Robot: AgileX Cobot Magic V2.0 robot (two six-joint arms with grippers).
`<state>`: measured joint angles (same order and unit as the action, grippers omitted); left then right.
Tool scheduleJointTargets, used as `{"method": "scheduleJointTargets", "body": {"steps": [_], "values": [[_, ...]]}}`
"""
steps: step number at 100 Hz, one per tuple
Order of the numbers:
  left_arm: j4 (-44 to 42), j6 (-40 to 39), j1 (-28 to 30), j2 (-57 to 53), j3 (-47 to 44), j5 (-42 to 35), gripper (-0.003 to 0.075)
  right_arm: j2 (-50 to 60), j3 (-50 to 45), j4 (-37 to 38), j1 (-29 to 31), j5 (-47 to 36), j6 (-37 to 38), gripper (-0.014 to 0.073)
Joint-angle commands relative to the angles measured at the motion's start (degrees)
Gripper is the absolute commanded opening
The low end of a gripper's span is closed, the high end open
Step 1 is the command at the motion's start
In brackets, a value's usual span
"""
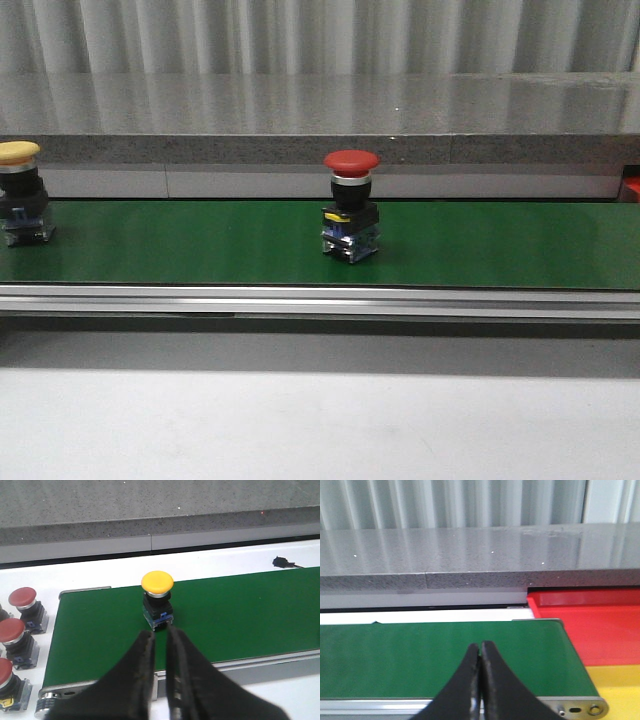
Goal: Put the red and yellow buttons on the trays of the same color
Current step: 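Lower the right gripper onto the red button on the belt and grasp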
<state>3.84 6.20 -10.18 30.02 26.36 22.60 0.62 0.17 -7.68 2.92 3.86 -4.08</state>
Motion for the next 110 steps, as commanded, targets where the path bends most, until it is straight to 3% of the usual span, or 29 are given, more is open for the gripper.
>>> {"method": "scheduleJointTargets", "body": {"steps": [1,7,31,42,60,70,82,89,92,110], "values": [[0.5,-0.1,-0.6,-1.7,0.2,-6.0,-0.002,-1.0,5.5,-3.9,0.3,-2.1,-0.1,-0.0067],[0.5,-0.1,-0.6,-1.9,0.1,-6.0,-0.002,-3.7,9.9,-5.4,0.3,2.0,-0.1,-0.0067],[0.5,-0.1,-0.6,-1.9,0.1,-6.1,-0.002,-23.9,32.4,-5.4,0.3,31.2,-0.3,-0.0067],[0.5,-0.1,-0.6,-1.9,0.1,-6.1,-0.002,-32.4,39.4,-5.7,0.3,35.8,-0.3,-0.0067],[0.5,-0.1,-0.6,-1.9,0.1,-6.1,-0.002,-41.9,42.5,-6.8,0.3,37.3,-0.3,-0.0047],[0.5,-0.1,-0.6,-1.9,0.1,-6.1,-0.002,-45.8,42.5,-6.8,0.3,39.5,-0.4,0.0113],[0.5,-0.1,-0.6,-1.9,0.1,-6.1,-0.002,-48.5,42.5,-6.8,0.3,41.6,-1.3,0.0481],[0.5,-0.1,-0.6,-1.9,0.1,-6.1,-0.002,-49.3,42.5,-6.8,0.3,41.7,-1.4,0.0634],[0.5,-0.1,-0.6,-1.9,0.1,-6.1,-0.002,-49.5,42.5,-6.8,0.3,41.7,-1.4,0.067],[0.6,-0.1,-0.6,-1.9,0.1,-5.7,-0.002,-49.9,42.9,-8.8,-1.2,41.8,-6.5,0.0613]]}}
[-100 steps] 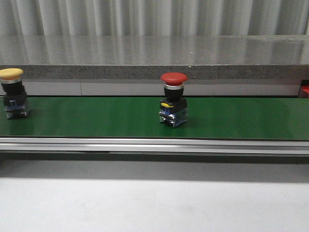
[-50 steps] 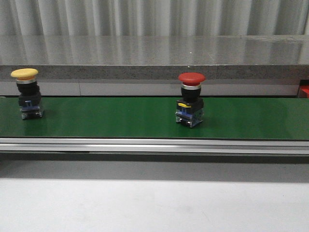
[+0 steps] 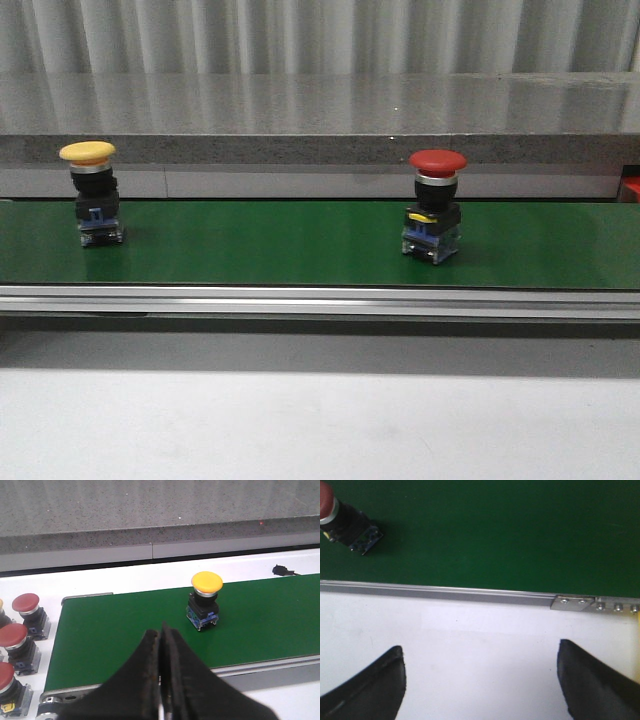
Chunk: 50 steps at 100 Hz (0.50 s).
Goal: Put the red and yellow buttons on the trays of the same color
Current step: 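Lower the right gripper onto the red button on the belt and grasp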
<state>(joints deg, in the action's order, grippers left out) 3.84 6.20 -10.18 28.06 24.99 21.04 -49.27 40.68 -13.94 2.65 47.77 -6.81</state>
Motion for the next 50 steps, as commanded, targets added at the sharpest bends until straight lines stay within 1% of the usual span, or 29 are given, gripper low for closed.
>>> {"method": "scheduleJointTargets", "body": {"steps": [1,6,18,26,41,50], "values": [[0.6,-0.1,-0.6,0.1,1.5,-4.0,-0.002,0.0,2.4,-2.7,-1.2,-2.2,-4.1,0.0613],[0.6,-0.1,-0.6,0.1,1.5,-3.4,-0.002,-0.1,2.6,-4.3,-2.1,-2.4,-6.8,0.0613],[0.6,-0.1,-0.6,0.1,1.5,-3.3,-0.002,-2.4,3.9,-7.5,-4.3,-2.5,-9.2,0.0613],[0.6,-0.1,-0.6,0.1,1.5,-3.3,-0.002,-5.5,5.7,-7.6,-5.8,-3.1,-9.6,0.0613],[0.6,-0.1,-0.6,0.1,1.5,-3.3,-0.002,-12.8,10.0,-7.6,-8.7,-4.5,-13.7,0.0613],[0.6,-0.1,-0.6,0.1,1.5,-3.4,-0.002,-17.6,12.7,-7.6,-9.8,-4.6,-14.0,0.0613]]}}
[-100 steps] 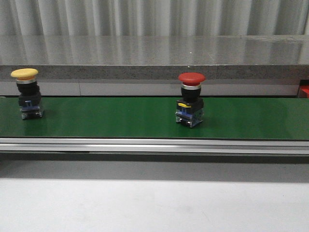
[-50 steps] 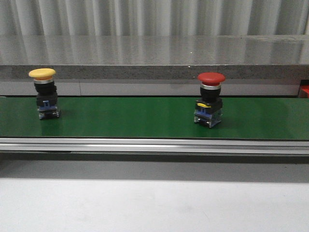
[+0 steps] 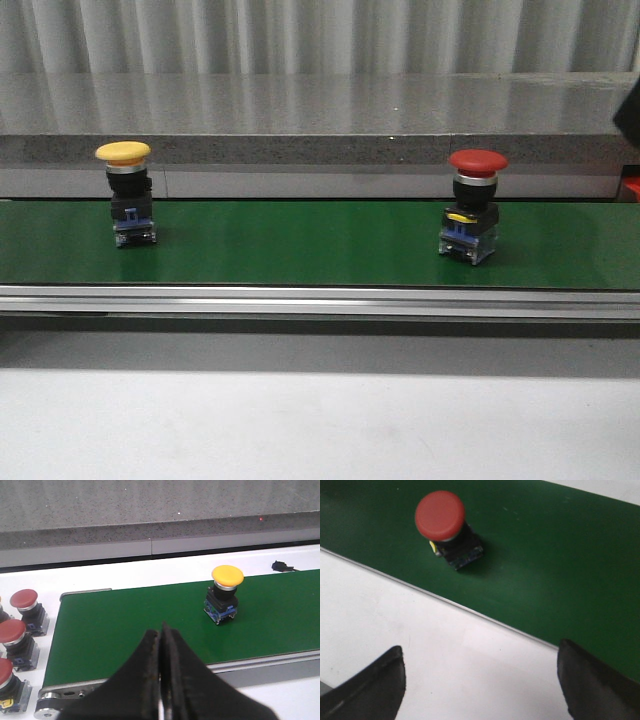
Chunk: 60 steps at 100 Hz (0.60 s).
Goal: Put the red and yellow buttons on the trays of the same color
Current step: 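Lower the right gripper onto the red button on the belt and grasp, then carry the red button into the red tray and open the right gripper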
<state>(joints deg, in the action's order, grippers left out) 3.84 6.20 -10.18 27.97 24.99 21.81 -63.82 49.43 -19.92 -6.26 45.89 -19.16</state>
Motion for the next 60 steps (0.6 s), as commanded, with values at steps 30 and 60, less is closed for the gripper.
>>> {"method": "scheduleJointTargets", "body": {"steps": [30,60], "values": [[0.6,-0.1,-0.6,0.2,1.5,-4.1,-0.002,-15.8,12.3,-1.6,-3.6,-4.7,-3.5,0.0613],[0.6,-0.1,-0.6,0.2,1.5,-4.1,-0.002,-23.4,16.1,-1.4,-3.8,-6.7,-3.5,0.0552]]}}
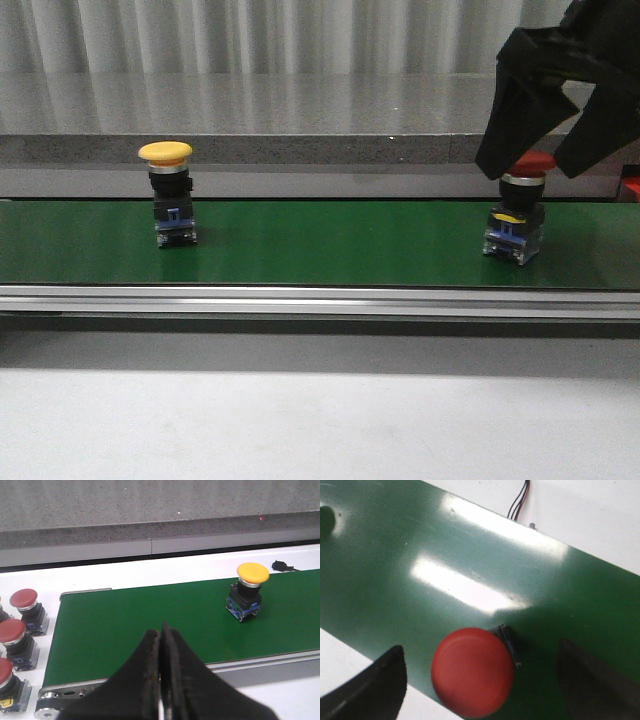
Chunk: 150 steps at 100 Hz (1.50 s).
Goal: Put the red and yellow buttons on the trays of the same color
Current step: 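Carry the red button into the red tray and open the right gripper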
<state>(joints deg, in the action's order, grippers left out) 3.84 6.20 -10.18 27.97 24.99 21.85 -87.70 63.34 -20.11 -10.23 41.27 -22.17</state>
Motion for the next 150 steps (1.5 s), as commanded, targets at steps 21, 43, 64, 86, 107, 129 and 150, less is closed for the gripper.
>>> {"method": "scheduleJointTargets", "body": {"steps": [21,43,64,86,107,129,150], "values": [[0.6,-0.1,-0.6,0.2,1.5,-4.2,-0.002,-1.0,2.8,-1.2,0.5,1.1,-0.3,0.0096],[0.6,-0.1,-0.6,0.2,1.5,-4.1,-0.002,-0.2,10.4,-1.0,7.2,6.6,-0.3,0.0045],[0.6,-0.1,-0.6,0.2,1.5,-4.1,-0.002,-2.3,17.9,-0.4,21.7,2.1,0.1,0.0045],[0.6,-0.1,-0.6,0.2,1.5,-4.0,-0.002,-8.5,21.7,-0.4,33.1,-4.7,2.7,0.0045],[0.6,-0.1,-0.6,0.2,1.5,-4.0,-0.002,-14.3,22.0,-0.4,37.6,-8.1,2.8,0.0045],[0.6,-0.1,-0.6,0.2,1.5,-4.1,-0.002,-19.9,22.0,-0.4,39.5,-9.8,2.8,0.0045],[0.6,-0.1,-0.6,0.2,1.5,-4.1,-0.002,-22.1,22.0,-0.4,40.8,-9.8,2.8,0.0045]]}}
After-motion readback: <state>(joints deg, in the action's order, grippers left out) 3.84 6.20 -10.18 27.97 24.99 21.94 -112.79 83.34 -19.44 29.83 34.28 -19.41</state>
